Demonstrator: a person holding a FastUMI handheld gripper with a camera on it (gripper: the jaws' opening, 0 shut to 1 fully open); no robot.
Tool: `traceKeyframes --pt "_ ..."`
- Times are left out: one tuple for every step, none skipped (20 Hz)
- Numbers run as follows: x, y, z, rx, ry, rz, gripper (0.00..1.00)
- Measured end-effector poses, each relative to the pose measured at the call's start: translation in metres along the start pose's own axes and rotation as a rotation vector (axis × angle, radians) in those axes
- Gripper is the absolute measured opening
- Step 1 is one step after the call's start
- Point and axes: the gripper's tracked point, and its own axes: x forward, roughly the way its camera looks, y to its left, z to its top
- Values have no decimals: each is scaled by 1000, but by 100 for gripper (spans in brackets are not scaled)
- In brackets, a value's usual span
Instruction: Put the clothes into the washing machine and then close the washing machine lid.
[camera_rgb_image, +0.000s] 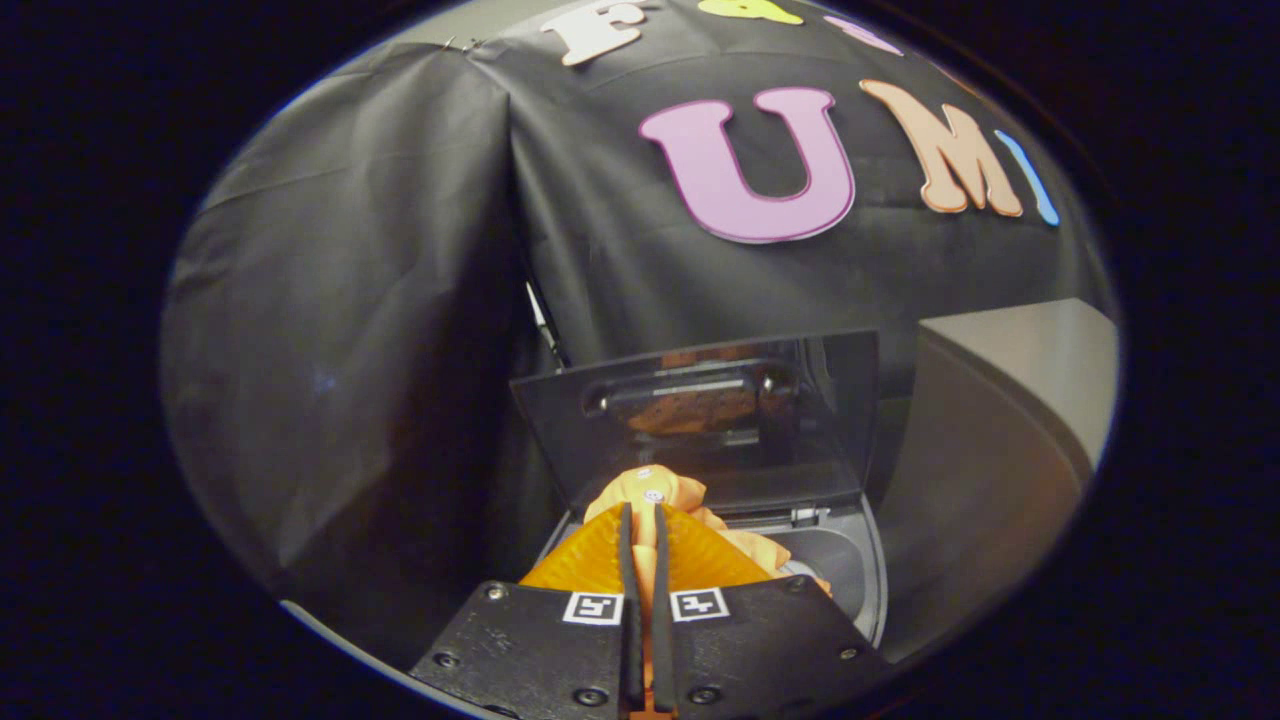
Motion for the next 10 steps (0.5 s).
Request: traceKeyframes --pt "7 -1 -13 -8 9 9 4" --pt "14 0 -26 -17 21 12 3" --pt "20 -3 -40 -28 36 13 4" --pt "27 -6 -52 -34 53 14 4" --pt "34 -9 -64 -31 67 15 4" --pt "42 -13 -71 -15 75 14 4" --pt "47 -17 -78 9 88 16 4" --pt "52 -23 -86 39 98 16 4" --pt "57 -31 -93 73 105 12 4" --pt "60 -37 -100 109 119 5 4"
